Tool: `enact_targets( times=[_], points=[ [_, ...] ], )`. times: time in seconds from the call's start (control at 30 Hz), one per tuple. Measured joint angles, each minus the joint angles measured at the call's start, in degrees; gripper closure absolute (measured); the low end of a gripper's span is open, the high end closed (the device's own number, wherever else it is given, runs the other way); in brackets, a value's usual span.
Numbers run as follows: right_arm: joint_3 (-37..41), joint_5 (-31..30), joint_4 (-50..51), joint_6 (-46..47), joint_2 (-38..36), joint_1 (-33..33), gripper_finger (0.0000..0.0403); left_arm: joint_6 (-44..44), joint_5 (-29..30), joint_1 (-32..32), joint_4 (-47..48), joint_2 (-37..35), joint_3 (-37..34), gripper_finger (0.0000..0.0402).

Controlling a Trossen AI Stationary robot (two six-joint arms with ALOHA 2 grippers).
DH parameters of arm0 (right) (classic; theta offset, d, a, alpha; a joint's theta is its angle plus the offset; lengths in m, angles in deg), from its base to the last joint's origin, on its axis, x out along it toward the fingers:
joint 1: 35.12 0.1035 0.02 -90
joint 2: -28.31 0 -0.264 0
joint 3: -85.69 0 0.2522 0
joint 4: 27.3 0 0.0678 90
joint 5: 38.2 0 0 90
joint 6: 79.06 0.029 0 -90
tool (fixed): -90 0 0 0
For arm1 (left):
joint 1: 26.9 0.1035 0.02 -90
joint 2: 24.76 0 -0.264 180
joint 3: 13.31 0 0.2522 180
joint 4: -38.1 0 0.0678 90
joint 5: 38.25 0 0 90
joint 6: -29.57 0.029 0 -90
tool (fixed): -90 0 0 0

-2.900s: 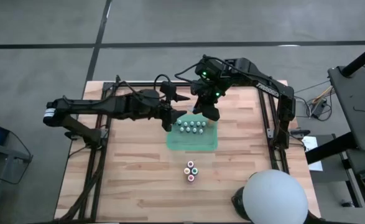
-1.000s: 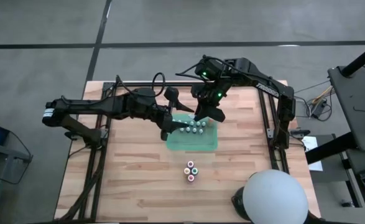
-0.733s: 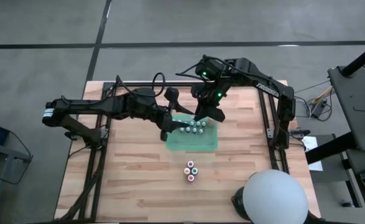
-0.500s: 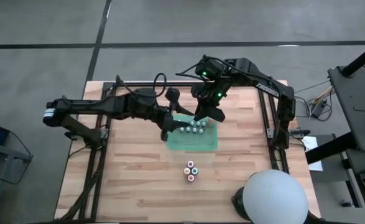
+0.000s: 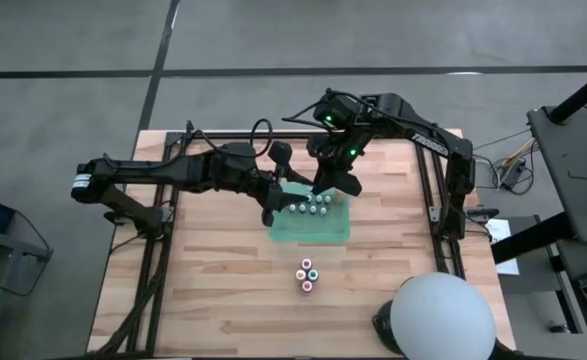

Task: Pick & Place food coloring
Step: Put the small green food coloring bottle into the green container

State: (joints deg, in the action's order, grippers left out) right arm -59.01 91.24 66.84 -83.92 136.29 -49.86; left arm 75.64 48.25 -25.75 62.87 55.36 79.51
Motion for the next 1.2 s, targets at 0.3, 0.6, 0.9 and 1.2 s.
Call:
enact_targets(
  times=[0.3,0.6,0.9,1.2],
  points=[
    [0.0,0.0,-0.09,-0.23,0.0,0.0,0.0346,-0.73,0.48,0.02,-0.03,0.0,0.0,0.0306],
    [0.0,0.0,0.0,-0.31,0.0,0.02,0.0346,-0.91,0.41,0.02,0.11,-0.04,0.09,0.0351],
    [0.0,-0.24,-0.28,1.89,0.0,0.0,0.033,-0.94,0.36,0.02,0.79,-0.04,0.85,0.0352],
    [0.0,-0.67,-0.26,4.33,0.0,-0.09,0.0252,-1.01,0.12,0.0,1.62,-0.11,0.93,0.0353]
  ],
)
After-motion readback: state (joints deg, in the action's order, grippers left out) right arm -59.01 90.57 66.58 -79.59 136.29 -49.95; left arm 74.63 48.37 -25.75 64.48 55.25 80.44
